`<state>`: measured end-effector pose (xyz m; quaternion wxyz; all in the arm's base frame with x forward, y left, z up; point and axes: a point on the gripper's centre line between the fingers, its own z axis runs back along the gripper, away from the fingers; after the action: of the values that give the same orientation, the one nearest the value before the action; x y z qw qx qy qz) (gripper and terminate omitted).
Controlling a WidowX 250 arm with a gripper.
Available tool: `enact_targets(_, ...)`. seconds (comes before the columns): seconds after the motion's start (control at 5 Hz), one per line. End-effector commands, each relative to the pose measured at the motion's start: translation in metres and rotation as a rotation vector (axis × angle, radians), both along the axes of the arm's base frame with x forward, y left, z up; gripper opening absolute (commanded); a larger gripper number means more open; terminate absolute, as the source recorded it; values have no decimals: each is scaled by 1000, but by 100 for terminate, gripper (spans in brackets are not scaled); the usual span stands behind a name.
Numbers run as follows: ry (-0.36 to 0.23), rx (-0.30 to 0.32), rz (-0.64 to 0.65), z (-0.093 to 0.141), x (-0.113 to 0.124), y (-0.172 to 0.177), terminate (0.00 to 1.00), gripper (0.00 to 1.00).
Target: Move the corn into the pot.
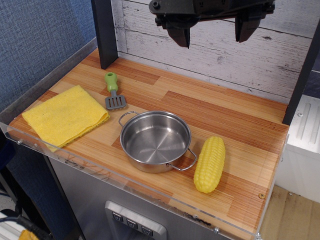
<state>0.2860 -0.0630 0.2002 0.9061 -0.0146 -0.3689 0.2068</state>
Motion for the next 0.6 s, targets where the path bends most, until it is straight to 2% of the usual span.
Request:
enact_targets(0.0,0,0,0,0,0,0,0,100)
enact_targets(0.4,41,-36,-46,-10,-15,-28,0,100)
